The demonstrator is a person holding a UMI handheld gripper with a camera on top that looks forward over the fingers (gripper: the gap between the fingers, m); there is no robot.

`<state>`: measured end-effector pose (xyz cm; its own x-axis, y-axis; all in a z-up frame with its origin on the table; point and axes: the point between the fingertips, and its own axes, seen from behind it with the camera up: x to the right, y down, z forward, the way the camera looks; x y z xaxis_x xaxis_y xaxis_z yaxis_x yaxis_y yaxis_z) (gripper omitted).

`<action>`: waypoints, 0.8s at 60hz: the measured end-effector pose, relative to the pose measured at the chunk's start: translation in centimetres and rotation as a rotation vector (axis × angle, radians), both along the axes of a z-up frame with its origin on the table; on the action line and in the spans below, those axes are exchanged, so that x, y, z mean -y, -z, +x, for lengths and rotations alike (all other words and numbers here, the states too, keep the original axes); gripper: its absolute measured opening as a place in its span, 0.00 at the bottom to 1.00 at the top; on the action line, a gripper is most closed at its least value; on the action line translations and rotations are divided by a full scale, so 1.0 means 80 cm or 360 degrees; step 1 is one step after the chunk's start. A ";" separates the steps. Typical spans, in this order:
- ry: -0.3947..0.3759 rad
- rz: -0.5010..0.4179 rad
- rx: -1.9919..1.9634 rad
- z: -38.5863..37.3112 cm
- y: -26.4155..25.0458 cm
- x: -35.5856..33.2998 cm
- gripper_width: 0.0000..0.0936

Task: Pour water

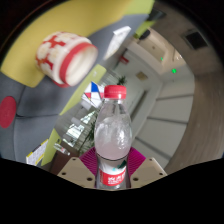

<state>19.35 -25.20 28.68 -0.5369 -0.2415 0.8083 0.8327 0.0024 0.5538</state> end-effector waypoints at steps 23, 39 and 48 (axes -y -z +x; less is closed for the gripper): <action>-0.0015 -0.0031 -0.0348 -0.009 -0.016 0.003 0.36; -0.0117 -0.0109 -0.2300 0.042 -0.095 0.024 0.37; -0.0147 -0.0250 -0.3063 0.032 -0.032 0.020 0.37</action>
<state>21.90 -26.76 31.27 0.9710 -0.0899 0.2216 0.2247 0.0262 -0.9741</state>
